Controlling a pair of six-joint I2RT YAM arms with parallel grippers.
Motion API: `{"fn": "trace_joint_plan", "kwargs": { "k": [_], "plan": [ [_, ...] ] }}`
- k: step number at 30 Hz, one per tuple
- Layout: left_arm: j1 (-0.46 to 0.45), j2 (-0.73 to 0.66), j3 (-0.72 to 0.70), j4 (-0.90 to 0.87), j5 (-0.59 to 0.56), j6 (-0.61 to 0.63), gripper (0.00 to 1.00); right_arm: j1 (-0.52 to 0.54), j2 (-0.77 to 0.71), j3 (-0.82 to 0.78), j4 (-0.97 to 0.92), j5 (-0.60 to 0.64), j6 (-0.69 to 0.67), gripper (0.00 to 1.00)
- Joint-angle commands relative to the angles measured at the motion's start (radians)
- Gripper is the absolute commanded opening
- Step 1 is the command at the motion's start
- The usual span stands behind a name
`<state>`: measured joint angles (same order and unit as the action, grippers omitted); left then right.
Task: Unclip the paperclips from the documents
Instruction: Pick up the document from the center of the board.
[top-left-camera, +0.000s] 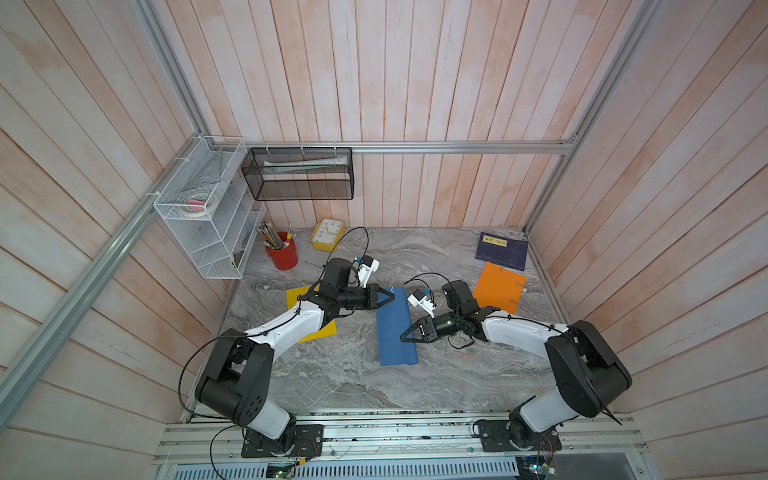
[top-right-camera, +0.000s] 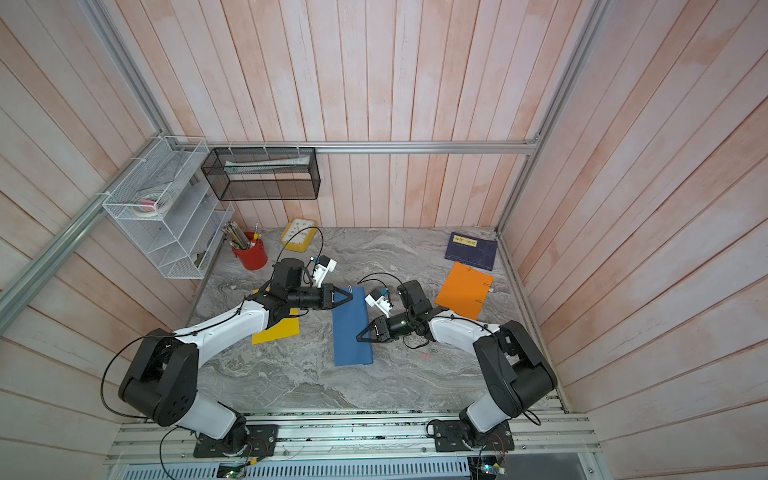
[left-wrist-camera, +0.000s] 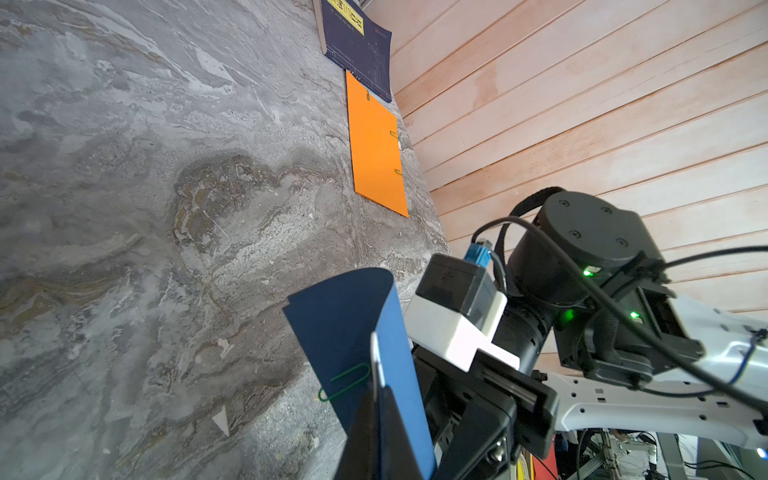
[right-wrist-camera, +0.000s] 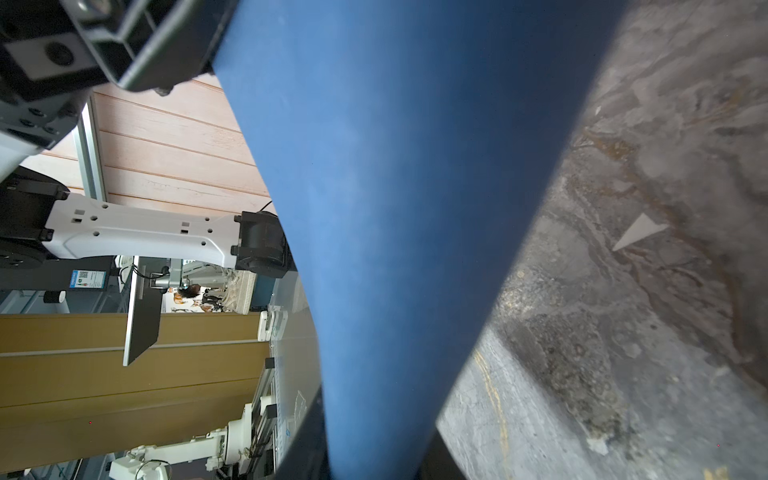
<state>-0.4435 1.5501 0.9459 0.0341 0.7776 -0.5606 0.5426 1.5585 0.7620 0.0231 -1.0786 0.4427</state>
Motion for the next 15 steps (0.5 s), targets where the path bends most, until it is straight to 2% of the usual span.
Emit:
{"fn": "trace_joint_plan", "kwargs": {
  "k": [1,6,15],
  "plan": [
    [-0.001,-0.018,-0.019,0.002,0.000,0.019,0.05,0.004,0.017,0.028,0.011,-0.004,0.004,0.27],
    [-0.001,-0.016,-0.015,-0.005,0.001,0.023,0.02,0.005,0.019,0.028,0.014,-0.005,0.007,0.29],
    [0.000,-0.025,0.017,-0.066,-0.013,0.066,0.00,-0.017,0.013,0.024,-0.018,0.047,-0.018,0.49]
  ]
}}
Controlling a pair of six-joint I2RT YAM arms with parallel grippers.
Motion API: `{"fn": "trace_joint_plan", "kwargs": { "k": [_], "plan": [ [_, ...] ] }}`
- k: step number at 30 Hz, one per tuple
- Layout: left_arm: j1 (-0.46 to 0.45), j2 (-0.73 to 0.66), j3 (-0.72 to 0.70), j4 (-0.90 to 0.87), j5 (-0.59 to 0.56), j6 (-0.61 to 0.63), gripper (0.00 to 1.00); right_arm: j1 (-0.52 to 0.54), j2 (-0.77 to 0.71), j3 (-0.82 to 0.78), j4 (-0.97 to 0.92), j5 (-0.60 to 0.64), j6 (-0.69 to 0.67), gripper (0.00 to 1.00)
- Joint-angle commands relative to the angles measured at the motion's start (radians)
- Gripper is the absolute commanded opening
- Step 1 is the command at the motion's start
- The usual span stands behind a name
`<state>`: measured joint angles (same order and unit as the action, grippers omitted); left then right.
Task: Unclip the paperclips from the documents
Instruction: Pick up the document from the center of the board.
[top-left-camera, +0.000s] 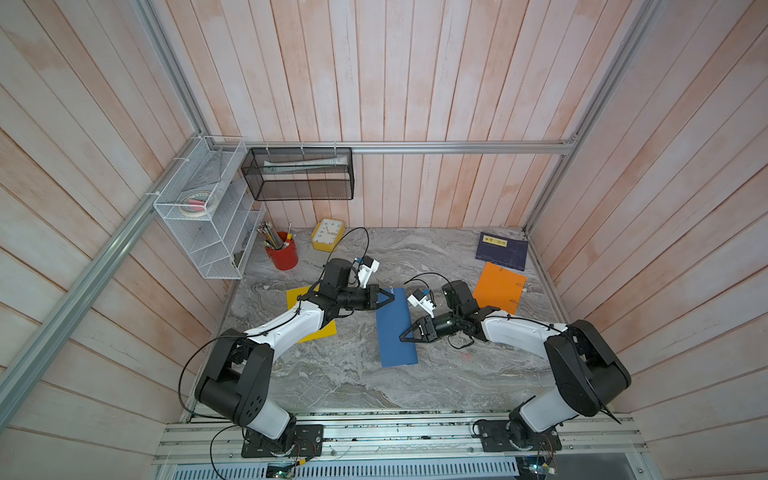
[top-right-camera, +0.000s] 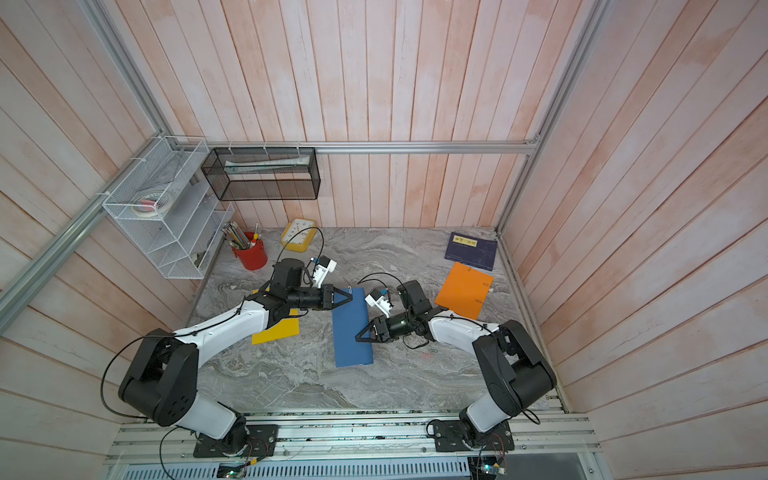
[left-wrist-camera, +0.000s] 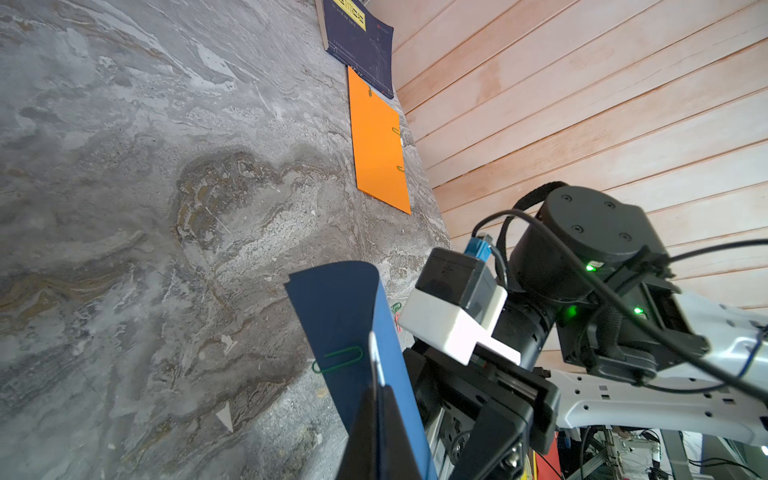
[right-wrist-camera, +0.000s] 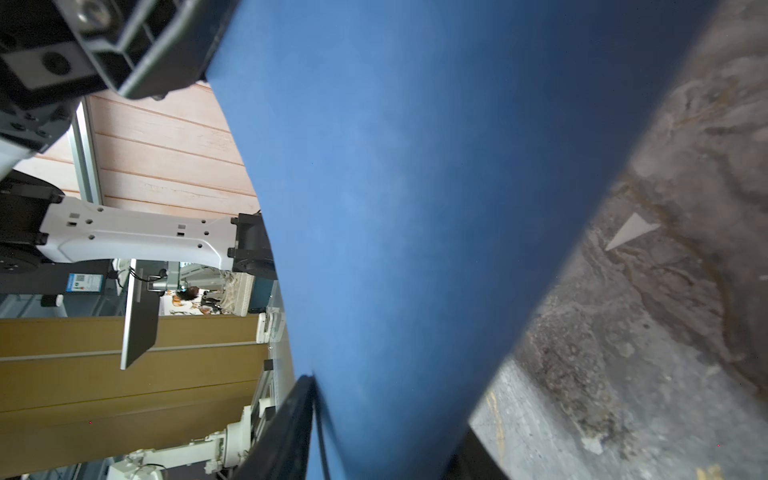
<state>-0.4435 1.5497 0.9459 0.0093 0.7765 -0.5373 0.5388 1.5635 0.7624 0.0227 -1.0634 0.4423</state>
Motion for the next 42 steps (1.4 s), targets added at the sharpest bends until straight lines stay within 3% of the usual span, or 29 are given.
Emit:
{"fn": "trace_joint_plan", "kwargs": {
  "k": [1,14,32,42],
  "plan": [
    [0.000,-0.026,0.024,-0.057,-0.015,0.053,0.00,-0.023,0.003,0.019,-0.021,0.052,-0.020,0.50],
    [0.000,-0.016,0.112,-0.201,-0.034,0.144,0.00,-0.122,-0.059,0.041,-0.195,0.209,-0.170,0.62],
    [-0.016,-0.020,0.221,-0.390,0.020,0.280,0.00,-0.154,-0.181,0.170,-0.351,0.322,-0.372,0.63],
    [-0.064,-0.004,0.307,-0.585,0.068,0.441,0.00,-0.155,-0.236,0.242,-0.347,0.339,-0.468,0.62]
  ]
}}
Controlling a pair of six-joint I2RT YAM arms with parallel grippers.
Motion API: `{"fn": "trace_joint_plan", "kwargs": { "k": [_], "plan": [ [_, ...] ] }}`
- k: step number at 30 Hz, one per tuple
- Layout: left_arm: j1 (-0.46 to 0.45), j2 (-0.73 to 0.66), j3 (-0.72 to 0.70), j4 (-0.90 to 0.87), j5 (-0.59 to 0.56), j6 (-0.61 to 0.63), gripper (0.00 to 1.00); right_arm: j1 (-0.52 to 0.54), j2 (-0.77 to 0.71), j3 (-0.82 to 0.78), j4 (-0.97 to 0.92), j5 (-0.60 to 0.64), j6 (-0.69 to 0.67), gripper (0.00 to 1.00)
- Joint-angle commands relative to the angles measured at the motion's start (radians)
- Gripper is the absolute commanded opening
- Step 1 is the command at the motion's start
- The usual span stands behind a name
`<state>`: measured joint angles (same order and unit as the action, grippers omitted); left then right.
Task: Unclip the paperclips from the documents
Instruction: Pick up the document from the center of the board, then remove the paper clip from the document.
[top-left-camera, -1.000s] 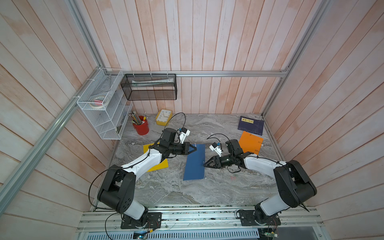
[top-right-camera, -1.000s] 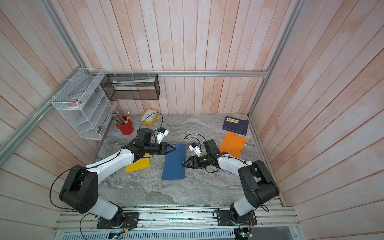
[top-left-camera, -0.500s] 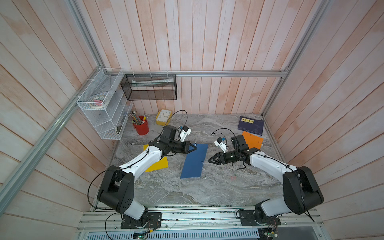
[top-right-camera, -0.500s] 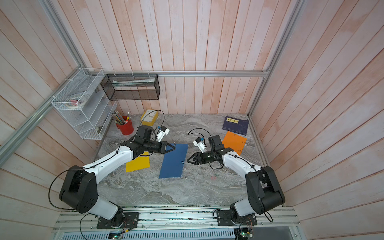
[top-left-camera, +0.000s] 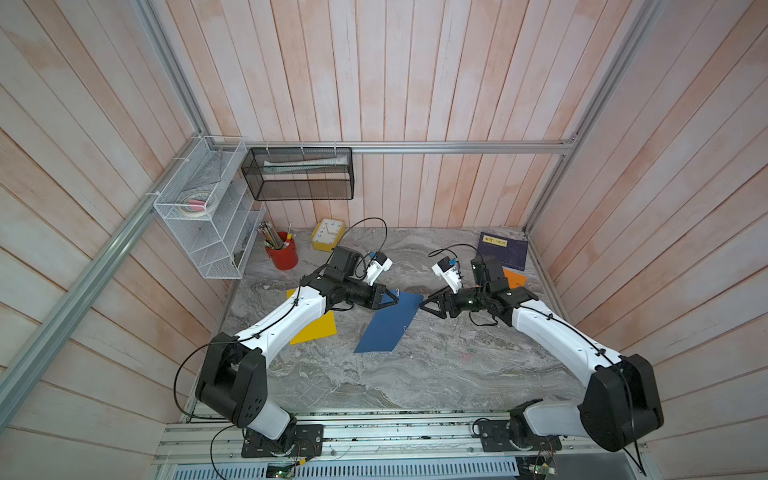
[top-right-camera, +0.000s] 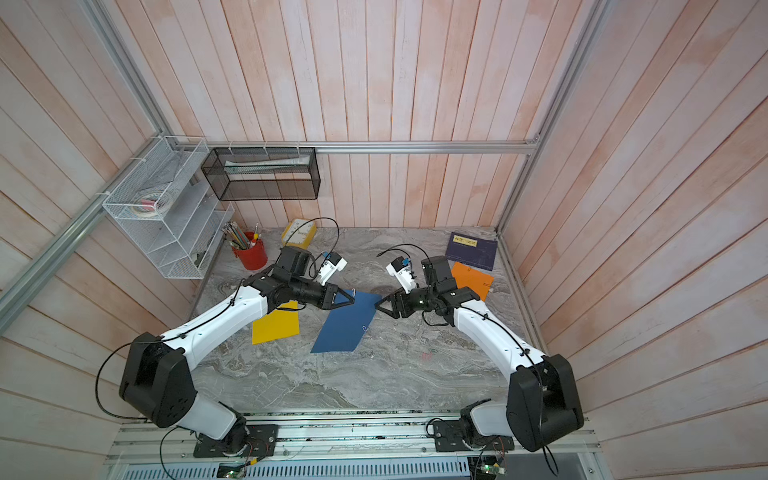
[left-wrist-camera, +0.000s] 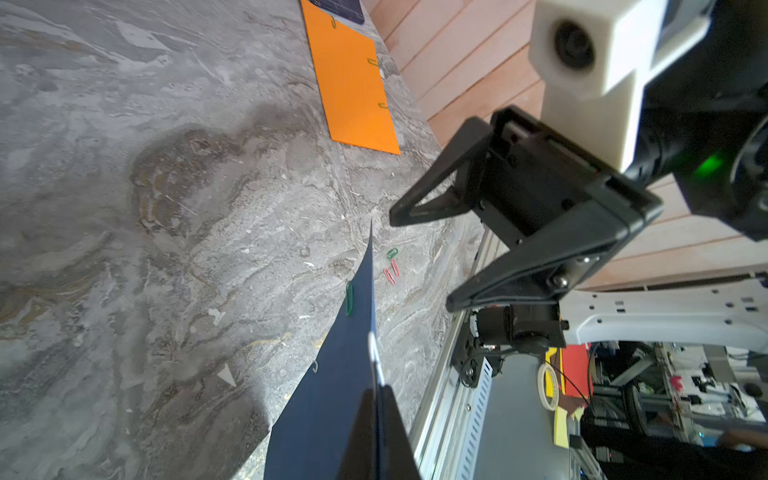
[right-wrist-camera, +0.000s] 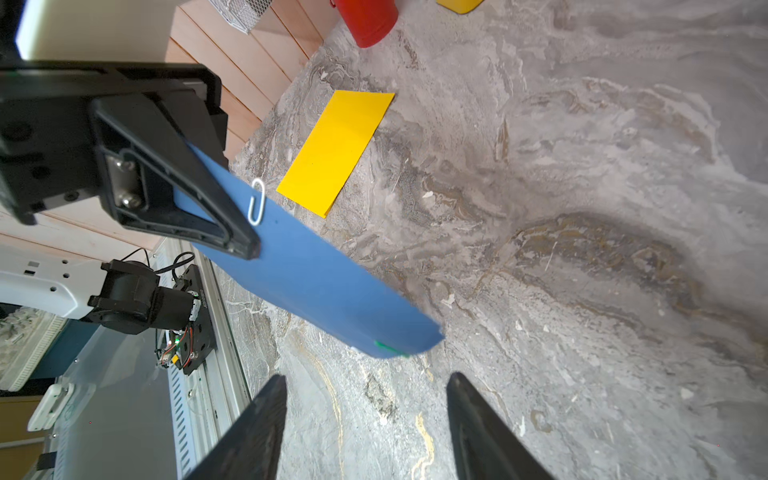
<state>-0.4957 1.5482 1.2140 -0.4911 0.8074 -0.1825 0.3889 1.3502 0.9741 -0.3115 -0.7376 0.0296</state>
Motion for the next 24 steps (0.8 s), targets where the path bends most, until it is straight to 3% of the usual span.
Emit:
{"fn": "trace_joint_plan", "kwargs": {
  "k": [1,7,12,24],
  "plan": [
    [-0.017,-0.001,0.047,-0.100,0.043,0.099,0.00,-0.005,-0.030,0.032,-0.003,0.011,-0.062,0.61],
    [-0.023,0.005,0.086,-0.180,0.066,0.190,0.00,-0.005,-0.043,0.043,0.065,-0.059,-0.111,0.58],
    [-0.027,0.028,0.116,-0.237,0.091,0.252,0.00,-0.005,0.003,0.083,0.067,-0.186,-0.166,0.55],
    [-0.033,0.079,0.160,-0.288,0.110,0.330,0.00,0.037,0.107,0.114,0.099,-0.391,-0.225,0.43]
  ]
}}
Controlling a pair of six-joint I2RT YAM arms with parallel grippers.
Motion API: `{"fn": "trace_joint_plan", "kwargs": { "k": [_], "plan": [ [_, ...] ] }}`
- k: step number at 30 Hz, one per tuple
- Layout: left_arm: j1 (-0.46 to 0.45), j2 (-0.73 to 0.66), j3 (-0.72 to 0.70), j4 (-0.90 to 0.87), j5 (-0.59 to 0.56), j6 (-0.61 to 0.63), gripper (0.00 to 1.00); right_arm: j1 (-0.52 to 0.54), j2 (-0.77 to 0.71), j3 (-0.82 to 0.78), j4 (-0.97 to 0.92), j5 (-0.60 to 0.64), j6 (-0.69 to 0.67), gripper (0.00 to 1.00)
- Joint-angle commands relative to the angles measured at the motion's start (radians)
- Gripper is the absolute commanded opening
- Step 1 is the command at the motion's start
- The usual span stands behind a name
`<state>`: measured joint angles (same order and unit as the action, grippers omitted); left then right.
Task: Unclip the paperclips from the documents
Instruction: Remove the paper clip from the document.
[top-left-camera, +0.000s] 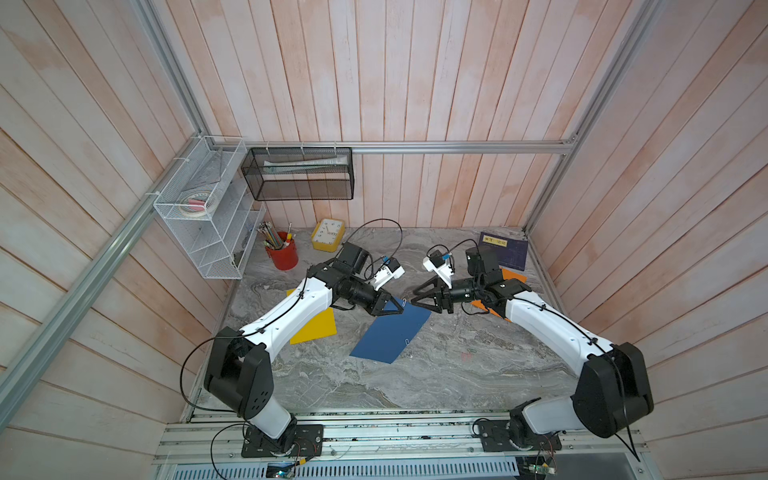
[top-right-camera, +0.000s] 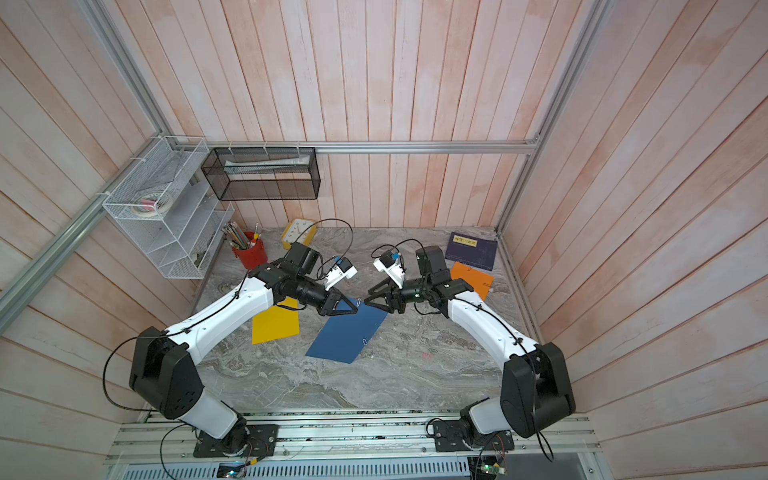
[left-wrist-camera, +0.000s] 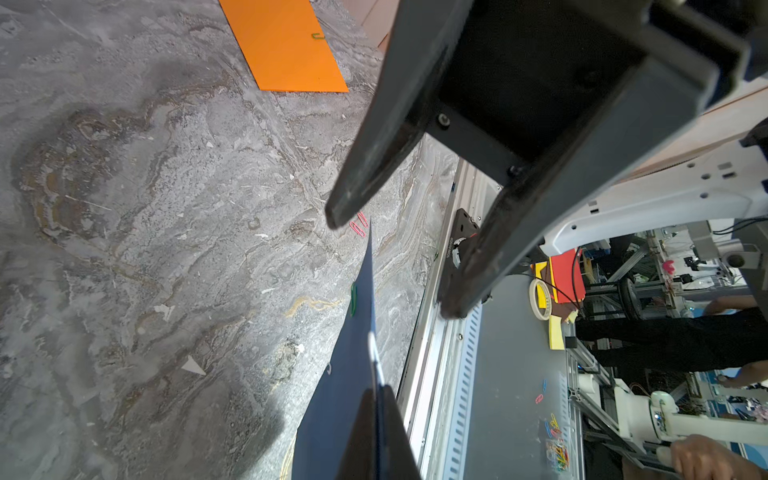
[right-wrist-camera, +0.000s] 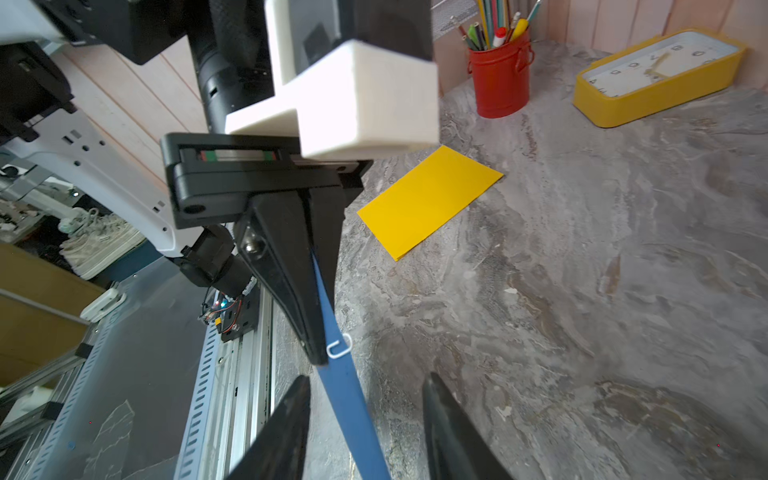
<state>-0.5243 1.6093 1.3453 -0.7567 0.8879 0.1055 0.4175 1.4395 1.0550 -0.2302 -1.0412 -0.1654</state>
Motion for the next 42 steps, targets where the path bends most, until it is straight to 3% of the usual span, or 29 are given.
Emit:
{"fn": "trace_joint_plan", "kwargs": {
  "k": [1,19,27,36,42],
  "plan": [
    [-0.005,0.018,0.026,-0.020,0.031,0.042,0.00,0.010,0.025,0.035,0.018,-0.098,-0.031,0.43],
    [-0.007,0.023,0.026,-0.017,0.032,0.056,0.00,0.040,0.104,0.018,0.081,-0.264,0.013,0.26],
    [-0.007,0.023,0.028,-0.018,0.033,0.062,0.00,0.040,0.125,0.010,0.079,-0.280,0.022,0.18],
    [-0.007,0.014,0.023,-0.024,0.031,0.067,0.00,0.027,0.146,0.016,0.043,-0.255,0.007,0.20],
    [-0.007,0.013,0.018,-0.024,0.027,0.071,0.00,0.014,0.137,-0.002,0.076,-0.299,0.031,0.15]
  ]
}}
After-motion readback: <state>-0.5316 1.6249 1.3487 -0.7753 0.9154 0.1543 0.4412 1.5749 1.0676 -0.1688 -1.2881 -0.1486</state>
